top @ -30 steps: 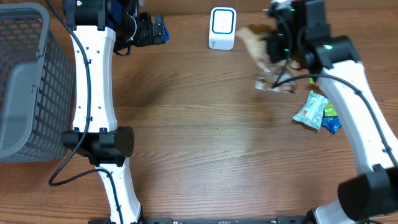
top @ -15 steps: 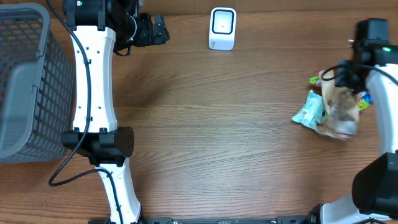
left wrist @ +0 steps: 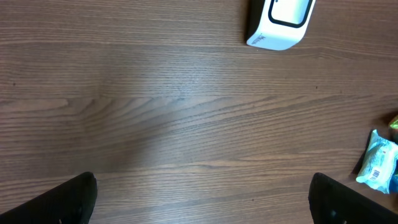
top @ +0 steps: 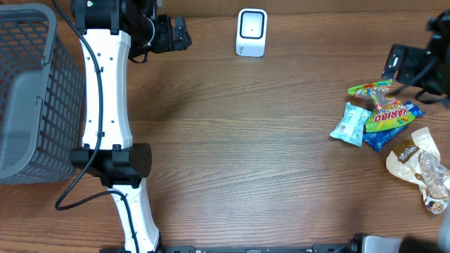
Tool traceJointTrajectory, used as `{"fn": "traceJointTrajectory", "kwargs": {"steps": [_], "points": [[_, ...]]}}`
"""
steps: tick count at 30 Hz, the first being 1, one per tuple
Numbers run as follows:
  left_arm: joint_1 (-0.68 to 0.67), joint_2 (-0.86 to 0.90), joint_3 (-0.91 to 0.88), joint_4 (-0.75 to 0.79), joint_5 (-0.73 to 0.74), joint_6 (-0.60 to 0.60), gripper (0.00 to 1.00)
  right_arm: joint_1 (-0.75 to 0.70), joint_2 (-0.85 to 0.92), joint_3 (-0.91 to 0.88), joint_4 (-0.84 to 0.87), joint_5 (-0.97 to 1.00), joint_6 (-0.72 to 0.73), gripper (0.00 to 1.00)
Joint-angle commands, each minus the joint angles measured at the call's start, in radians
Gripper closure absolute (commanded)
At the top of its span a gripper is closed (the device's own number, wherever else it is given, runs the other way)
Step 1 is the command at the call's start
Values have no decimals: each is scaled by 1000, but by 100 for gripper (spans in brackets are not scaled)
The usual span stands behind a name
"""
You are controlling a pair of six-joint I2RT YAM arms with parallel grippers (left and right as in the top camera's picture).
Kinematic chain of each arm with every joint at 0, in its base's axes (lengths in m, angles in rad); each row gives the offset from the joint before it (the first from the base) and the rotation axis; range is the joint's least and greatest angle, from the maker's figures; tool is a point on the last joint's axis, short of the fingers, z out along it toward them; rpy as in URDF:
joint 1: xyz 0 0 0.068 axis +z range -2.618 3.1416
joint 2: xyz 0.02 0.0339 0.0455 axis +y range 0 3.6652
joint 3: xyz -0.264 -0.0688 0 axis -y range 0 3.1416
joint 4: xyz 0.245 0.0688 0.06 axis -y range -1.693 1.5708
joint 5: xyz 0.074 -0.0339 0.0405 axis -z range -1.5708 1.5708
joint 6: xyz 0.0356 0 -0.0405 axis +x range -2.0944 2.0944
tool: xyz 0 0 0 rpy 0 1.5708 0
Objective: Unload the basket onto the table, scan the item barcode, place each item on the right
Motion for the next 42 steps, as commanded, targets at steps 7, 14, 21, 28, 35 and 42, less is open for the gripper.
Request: {"fn": "traceJointTrajectory", "kwargs": {"steps": [7, 14, 21, 28, 35, 42], "points": [[-13, -28, 0, 1, -2, -6, 0, 8, -340, 48, -152, -171, 3, 0], [-13, -28, 0, 1, -2, -6, 0, 8, -397, 48, -159, -172, 3, 0], [-13, -28, 0, 1, -2, -6, 0, 8, -408, 15, -222, -181, 2, 0], [-13, -28, 0, 1, -2, -6, 0, 80, -698, -455, 283, -4, 2, 0], [-13, -28, 0, 1, -2, -6, 0, 175, -1110, -1092, 795, 26, 3, 0], [-13, -28, 0, 1, -2, -6, 0, 237, -1365, -1543, 1109, 4, 3, 0]]}}
